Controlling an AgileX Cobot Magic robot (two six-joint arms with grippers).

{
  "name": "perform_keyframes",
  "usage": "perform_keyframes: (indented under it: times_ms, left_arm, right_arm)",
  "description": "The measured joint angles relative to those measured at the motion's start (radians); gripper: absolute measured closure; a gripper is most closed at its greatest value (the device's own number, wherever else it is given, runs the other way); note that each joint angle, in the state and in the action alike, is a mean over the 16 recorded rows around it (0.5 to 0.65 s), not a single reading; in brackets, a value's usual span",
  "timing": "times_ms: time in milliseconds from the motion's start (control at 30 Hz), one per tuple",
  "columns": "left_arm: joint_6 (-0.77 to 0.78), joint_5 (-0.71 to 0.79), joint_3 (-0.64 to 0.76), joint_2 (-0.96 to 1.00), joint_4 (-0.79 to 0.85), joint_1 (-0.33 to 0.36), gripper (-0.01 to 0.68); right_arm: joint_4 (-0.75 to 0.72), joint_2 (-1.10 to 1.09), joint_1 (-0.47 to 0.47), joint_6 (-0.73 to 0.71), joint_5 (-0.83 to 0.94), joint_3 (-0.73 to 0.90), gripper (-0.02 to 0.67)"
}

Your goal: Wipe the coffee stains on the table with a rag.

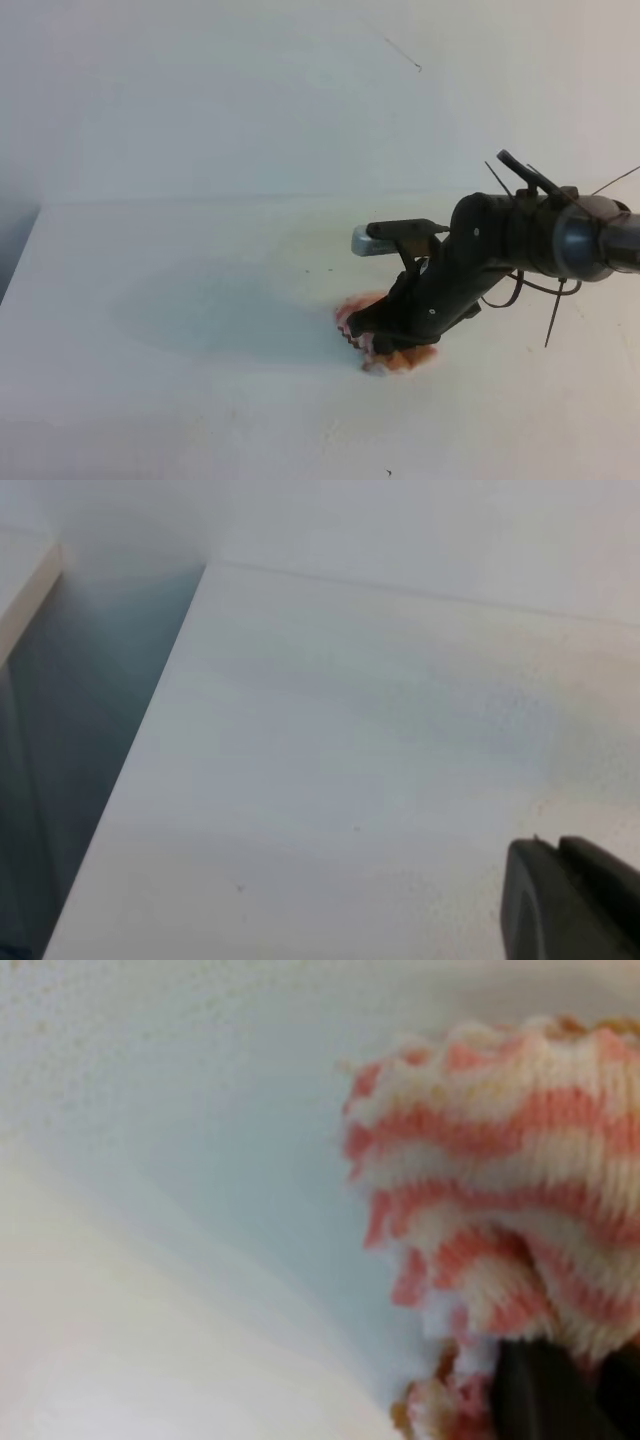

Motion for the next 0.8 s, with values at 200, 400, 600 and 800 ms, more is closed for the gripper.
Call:
perform_keyframes:
  times_ms: [200, 400, 600, 800]
  left_arm:
    - [0.000, 0.000, 0.000, 0.000, 0.000, 0.000, 0.674]
    - [0.000, 0.000, 0.000, 0.000, 0.000, 0.000, 0.674]
    - [0.000, 0.000, 0.000, 0.000, 0.000, 0.000, 0.674]
    - [0.000, 0.000, 0.000, 0.000, 0.000, 0.000, 0.674]
  right_arm:
    - [0.024, 0.002, 0.014, 0.000, 0.000, -0.007, 0.609]
    - [0.040, 0.010, 0.014, 0.000, 0.058, -0.054, 0.609]
    - [0.070, 0.017, 0.012, -0.002, 0.146, -0.152, 0.607]
    - [0.107, 0.013, 0.012, -0.009, 0.209, -0.243, 0.607]
